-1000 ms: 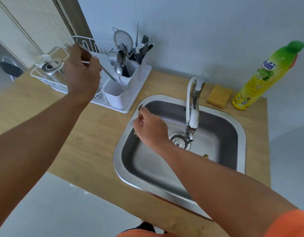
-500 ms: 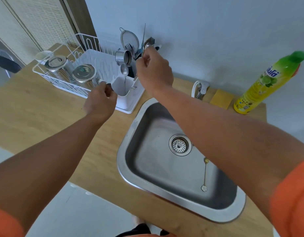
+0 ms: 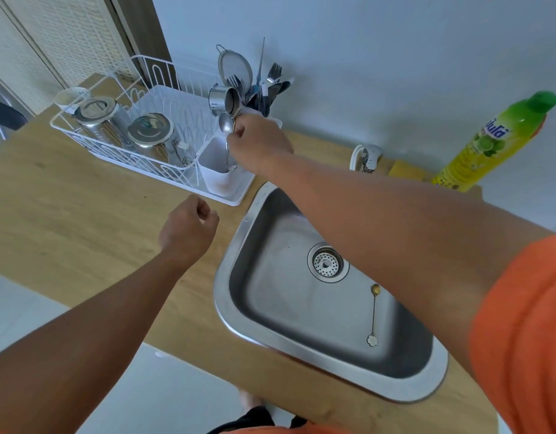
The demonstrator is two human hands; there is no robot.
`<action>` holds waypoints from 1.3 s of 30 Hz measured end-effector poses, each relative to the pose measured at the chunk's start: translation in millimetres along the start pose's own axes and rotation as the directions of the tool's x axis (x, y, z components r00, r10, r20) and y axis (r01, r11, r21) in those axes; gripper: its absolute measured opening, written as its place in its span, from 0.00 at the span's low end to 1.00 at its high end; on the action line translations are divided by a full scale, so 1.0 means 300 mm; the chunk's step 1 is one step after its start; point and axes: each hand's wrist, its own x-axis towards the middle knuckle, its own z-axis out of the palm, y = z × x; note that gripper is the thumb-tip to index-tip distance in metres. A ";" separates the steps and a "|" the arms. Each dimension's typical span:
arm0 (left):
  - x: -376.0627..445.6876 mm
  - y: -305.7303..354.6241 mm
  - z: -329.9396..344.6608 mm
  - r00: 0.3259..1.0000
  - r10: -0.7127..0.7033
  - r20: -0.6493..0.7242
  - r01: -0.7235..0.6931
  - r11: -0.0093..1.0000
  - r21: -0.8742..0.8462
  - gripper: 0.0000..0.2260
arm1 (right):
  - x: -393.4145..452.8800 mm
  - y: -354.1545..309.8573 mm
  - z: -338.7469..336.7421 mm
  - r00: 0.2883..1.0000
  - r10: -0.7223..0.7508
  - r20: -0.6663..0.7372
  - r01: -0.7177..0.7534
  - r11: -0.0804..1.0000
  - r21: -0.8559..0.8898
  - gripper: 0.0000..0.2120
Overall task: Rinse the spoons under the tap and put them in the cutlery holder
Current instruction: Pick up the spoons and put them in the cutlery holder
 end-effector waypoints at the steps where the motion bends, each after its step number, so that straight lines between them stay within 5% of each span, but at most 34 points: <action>1: -0.004 -0.005 0.001 1.000 0.008 0.008 -0.008 1.000 0.003 0.07 | -0.005 0.006 0.005 1.000 0.014 0.024 -0.014 1.000 -0.019 0.09; 5: -0.008 -0.018 0.007 0.998 0.042 0.039 -0.044 0.998 0.046 0.06 | -0.049 0.039 0.008 0.997 0.060 0.046 -0.060 0.998 -0.006 0.09; 11: -0.032 -0.041 0.019 0.970 0.213 0.115 -0.227 0.967 0.117 0.04 | -0.201 0.120 0.037 0.983 0.135 -0.123 -0.113 0.979 0.169 0.10; 19: -0.067 -0.126 0.049 0.846 0.439 0.303 -0.523 0.797 0.302 0.19 | -0.490 0.420 0.183 0.945 0.326 -0.040 -0.318 0.938 0.141 0.09; 24: -0.084 -0.195 0.070 0.785 0.501 0.365 -0.600 0.762 0.243 0.28 | -0.647 0.665 0.212 0.845 0.533 0.038 -0.534 0.845 0.028 0.10; 30: -0.086 -0.194 0.077 0.793 0.463 0.395 -0.579 0.774 0.256 0.31 | -0.764 0.888 0.169 0.701 0.708 0.084 -0.691 0.703 -0.169 0.13; 34: -0.084 -0.199 0.082 0.798 0.450 0.400 -0.572 0.775 0.270 0.32 | -0.808 0.978 0.155 0.626 0.772 0.113 -0.755 0.636 -0.159 0.21; 39: -0.078 -0.212 0.086 0.795 0.457 0.400 -0.581 0.765 0.280 0.31 | -0.827 1.012 0.200 0.475 0.878 0.064 -0.865 0.479 -0.148 0.15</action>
